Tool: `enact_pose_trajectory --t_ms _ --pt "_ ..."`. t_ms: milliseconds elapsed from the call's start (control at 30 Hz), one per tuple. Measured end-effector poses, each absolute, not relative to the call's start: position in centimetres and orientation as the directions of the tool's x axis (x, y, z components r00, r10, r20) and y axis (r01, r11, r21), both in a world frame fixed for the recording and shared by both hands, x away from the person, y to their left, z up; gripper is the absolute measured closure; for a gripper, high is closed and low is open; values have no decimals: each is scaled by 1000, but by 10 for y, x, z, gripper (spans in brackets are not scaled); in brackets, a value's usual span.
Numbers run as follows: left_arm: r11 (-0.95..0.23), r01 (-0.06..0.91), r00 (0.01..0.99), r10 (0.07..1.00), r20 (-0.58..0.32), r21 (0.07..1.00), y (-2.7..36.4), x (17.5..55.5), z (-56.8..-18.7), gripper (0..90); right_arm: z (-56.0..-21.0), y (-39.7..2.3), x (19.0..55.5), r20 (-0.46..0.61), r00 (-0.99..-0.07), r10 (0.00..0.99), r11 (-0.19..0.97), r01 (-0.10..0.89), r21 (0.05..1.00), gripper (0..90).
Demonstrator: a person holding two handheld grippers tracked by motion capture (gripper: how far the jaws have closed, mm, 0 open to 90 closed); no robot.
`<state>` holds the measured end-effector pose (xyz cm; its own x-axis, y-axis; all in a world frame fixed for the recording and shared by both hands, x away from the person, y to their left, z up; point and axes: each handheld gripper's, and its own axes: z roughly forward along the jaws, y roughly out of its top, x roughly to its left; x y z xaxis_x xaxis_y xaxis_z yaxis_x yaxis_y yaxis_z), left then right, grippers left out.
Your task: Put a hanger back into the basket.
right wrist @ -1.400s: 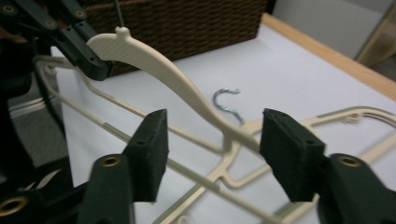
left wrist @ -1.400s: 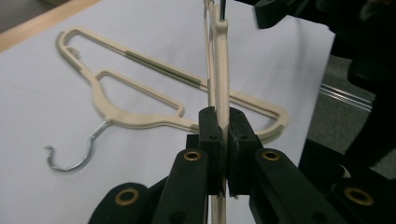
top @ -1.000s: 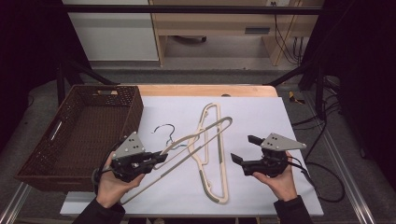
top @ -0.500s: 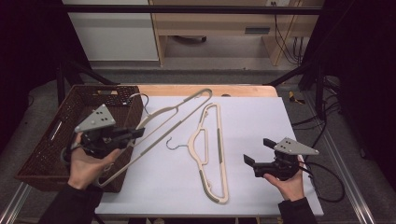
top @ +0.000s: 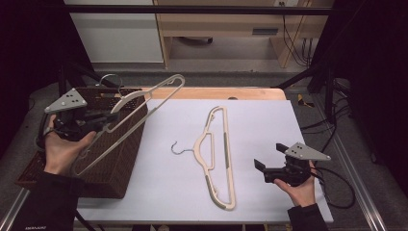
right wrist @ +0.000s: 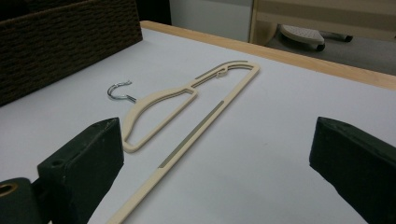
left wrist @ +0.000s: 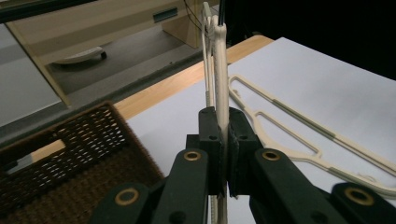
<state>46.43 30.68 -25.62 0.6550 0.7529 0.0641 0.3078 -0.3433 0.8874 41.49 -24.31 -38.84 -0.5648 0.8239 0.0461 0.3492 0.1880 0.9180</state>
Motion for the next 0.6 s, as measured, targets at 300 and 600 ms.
enact_pose_trajectory --t_ms 300,600 --pt "-331 330 593 801 79 884 351 474 -261 864 -389 -244 415 44 -565 824 191 350 917 32" --pt "-301 374 549 834 52 877 383 485 -272 864 -390 -243 416 40 -564 825 198 355 914 32"
